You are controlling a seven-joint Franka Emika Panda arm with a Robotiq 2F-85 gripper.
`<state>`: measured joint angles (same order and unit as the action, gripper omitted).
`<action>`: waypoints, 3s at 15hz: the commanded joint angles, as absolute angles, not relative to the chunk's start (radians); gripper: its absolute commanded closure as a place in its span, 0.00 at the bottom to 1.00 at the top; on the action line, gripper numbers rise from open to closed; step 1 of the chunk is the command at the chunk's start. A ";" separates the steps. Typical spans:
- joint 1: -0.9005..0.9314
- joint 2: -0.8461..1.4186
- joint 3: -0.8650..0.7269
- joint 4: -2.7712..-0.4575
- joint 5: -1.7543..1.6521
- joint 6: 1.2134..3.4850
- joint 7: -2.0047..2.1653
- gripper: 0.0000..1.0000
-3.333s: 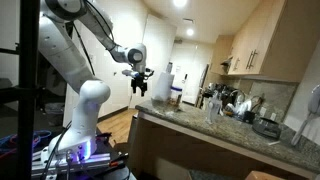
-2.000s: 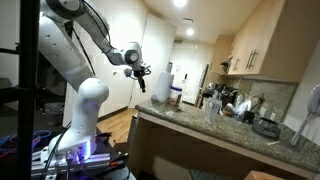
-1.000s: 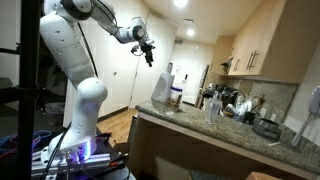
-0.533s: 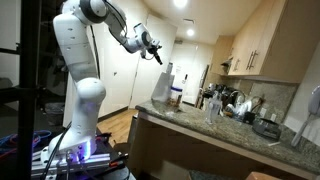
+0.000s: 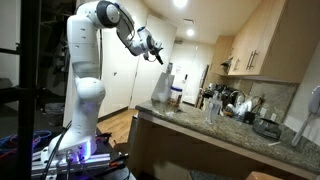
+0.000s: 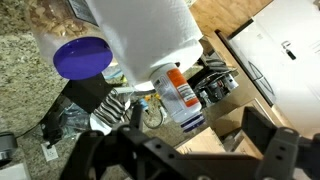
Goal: Take the bottle on the tissue roll and put it on the table, then take the object and put it on the bottle
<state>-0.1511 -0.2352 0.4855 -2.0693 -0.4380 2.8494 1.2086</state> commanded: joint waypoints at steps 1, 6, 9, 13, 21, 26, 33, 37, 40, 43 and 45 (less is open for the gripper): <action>-0.170 -0.225 0.496 -2.073 -0.491 2.873 1.198 0.00; -0.219 -0.138 0.517 -2.054 -0.821 2.930 1.155 0.00; -0.264 -0.084 0.526 -2.009 -1.084 2.972 1.205 0.00; -0.269 -0.092 0.507 -2.003 -1.195 2.981 1.260 0.00; -0.271 0.016 0.517 -1.927 -1.264 3.072 1.346 0.00; -0.265 0.042 0.512 -1.871 -1.420 3.048 1.458 0.00; -0.259 0.120 0.505 -1.771 -1.550 3.069 1.557 0.00; -0.253 0.168 0.508 -1.678 -1.751 3.070 1.706 0.00; -0.260 0.142 0.511 -1.708 -1.749 3.055 1.733 0.00; -0.257 0.170 0.512 -1.683 -1.780 3.055 1.765 0.00; -0.257 0.171 0.512 -1.687 -1.774 3.054 1.765 0.25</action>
<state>-0.2561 0.1727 0.5123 -1.6806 -1.7783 3.0544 1.7650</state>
